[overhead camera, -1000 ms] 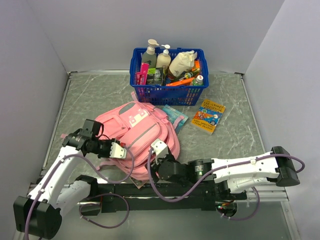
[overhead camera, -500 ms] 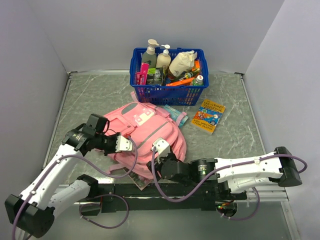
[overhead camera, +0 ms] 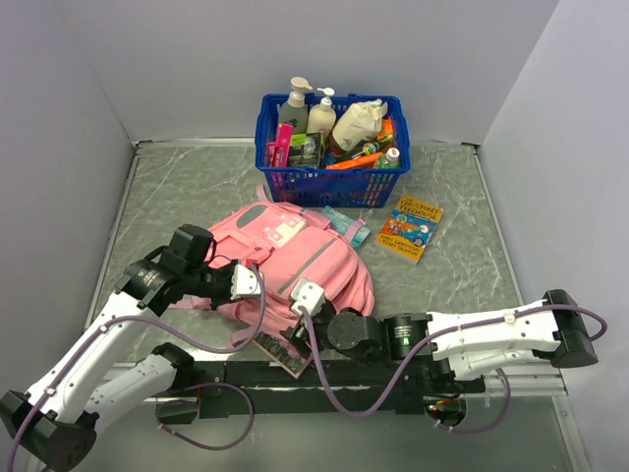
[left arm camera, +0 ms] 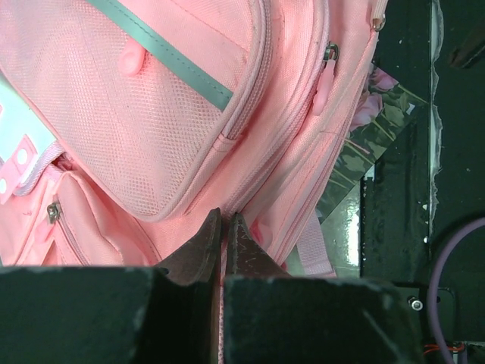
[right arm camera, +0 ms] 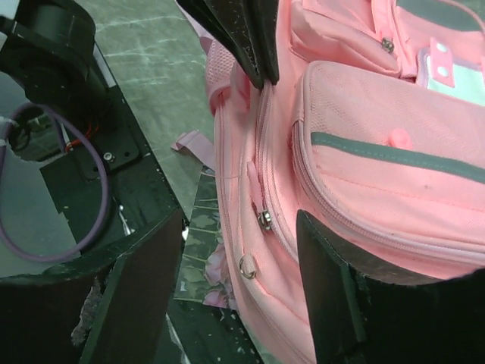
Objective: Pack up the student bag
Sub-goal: Zip the student bag at the center of the board.
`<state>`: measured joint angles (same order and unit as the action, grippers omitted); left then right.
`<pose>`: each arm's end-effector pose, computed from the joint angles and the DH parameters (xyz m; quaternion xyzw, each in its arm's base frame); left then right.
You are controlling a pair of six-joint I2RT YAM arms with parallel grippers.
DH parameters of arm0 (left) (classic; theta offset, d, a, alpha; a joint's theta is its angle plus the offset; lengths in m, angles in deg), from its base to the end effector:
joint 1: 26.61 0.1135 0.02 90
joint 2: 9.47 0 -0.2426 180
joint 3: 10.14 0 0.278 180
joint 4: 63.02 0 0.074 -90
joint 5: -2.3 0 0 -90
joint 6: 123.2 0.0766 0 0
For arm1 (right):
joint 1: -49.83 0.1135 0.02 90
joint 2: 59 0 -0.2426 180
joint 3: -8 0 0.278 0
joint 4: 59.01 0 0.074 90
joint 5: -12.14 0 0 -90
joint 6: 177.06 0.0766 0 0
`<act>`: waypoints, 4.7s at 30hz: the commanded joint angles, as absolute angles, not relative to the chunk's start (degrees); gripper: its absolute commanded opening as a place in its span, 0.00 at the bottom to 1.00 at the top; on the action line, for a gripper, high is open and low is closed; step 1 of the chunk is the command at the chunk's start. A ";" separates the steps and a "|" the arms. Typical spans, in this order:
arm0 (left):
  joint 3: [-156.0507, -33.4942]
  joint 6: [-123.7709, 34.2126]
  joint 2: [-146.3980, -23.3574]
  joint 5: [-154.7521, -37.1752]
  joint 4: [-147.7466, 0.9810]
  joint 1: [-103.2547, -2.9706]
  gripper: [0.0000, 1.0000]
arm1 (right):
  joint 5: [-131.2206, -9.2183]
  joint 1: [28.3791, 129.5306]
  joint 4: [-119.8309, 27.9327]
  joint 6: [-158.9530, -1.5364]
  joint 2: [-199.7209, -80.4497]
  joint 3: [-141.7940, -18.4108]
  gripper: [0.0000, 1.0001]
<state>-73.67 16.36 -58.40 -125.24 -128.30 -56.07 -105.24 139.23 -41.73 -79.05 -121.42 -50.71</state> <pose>0.1643 -0.1464 0.2622 0.6508 0.6190 -0.2428 0.3665 0.0386 0.3173 0.2597 -0.4204 0.6945 0.2848 0.5098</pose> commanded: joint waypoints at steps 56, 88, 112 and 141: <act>-65.67 17.08 -54.65 -122.60 -122.86 -56.94 0.01 | -97.55 130.95 -47.86 -73.26 -118.42 -48.50 0.09; -68.04 17.69 -54.82 -115.74 -122.51 -56.76 0.01 | -111.43 131.04 -23.52 -67.55 -101.10 -40.15 0.01; -67.78 17.25 -54.12 -119.07 -121.10 -56.67 0.01 | -97.47 131.92 -31.41 -65.87 -104.79 -44.99 0.53; -68.57 14.09 -54.21 -121.72 -118.91 -56.76 0.01 | -82.61 125.50 -32.83 -69.13 -115.78 -48.32 0.34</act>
<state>-66.24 15.14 -54.68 -120.94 -123.74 -57.38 -84.28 125.60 -30.84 -69.91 -115.65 -45.09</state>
